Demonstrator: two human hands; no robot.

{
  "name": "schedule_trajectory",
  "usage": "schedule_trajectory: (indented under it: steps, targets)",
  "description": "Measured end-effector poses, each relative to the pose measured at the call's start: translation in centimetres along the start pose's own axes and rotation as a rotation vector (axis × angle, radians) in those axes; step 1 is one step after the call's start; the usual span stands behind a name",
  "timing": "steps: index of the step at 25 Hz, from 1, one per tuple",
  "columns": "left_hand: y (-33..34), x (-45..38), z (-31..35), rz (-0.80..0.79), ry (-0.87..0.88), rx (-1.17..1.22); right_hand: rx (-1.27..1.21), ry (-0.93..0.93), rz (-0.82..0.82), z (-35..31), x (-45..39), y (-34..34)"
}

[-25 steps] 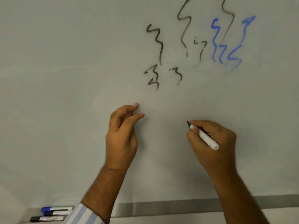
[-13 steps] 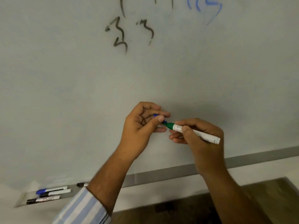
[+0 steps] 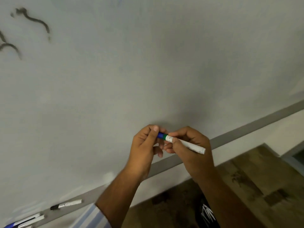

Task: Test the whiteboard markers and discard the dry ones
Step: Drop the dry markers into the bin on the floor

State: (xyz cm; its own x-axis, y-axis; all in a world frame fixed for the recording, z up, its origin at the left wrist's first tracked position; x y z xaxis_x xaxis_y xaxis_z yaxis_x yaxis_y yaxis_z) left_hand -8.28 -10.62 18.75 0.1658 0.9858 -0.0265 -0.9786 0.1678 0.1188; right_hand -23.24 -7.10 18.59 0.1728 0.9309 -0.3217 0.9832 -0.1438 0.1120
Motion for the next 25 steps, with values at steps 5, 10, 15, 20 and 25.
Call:
schedule_trajectory:
  steps: [5,10,15,20,25]
  targets:
    - [7.3,-1.3,-4.1,-0.071,-0.146,0.0,0.096,0.032,0.072,2.4,0.1,-6.6]
    - [13.0,-2.0,-8.1,-0.095,-0.189,-0.057,0.149,0.123,0.108,5.7,0.3,-13.6]
    - [15.5,-2.4,-15.1,-0.286,-0.293,-0.424,0.109,0.519,0.076,10.5,2.1,-20.2]
    - [18.8,-0.8,-24.1,-0.436,-0.399,-0.759,0.022,0.778,0.318,16.4,9.3,-25.3]
    - [21.3,-0.2,-28.4,-0.723,-0.327,-1.005,-0.044,1.011,0.458,21.5,14.7,-28.8]
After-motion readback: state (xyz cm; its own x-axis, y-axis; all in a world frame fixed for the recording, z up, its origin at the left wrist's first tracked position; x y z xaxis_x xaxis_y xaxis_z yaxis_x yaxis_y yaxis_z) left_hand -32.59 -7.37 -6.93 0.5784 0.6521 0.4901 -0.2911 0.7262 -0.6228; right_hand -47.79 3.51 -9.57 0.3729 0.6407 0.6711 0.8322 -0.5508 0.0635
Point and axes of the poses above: each hand's wrist, its own x-axis away from the middle knuckle, its own y-axis out of the palm, z = x × y, the point moved 2 cm from there along -x, towards the middle knuckle, and after that the axes turned 4 degrees about -x, right-handed, at the moved point
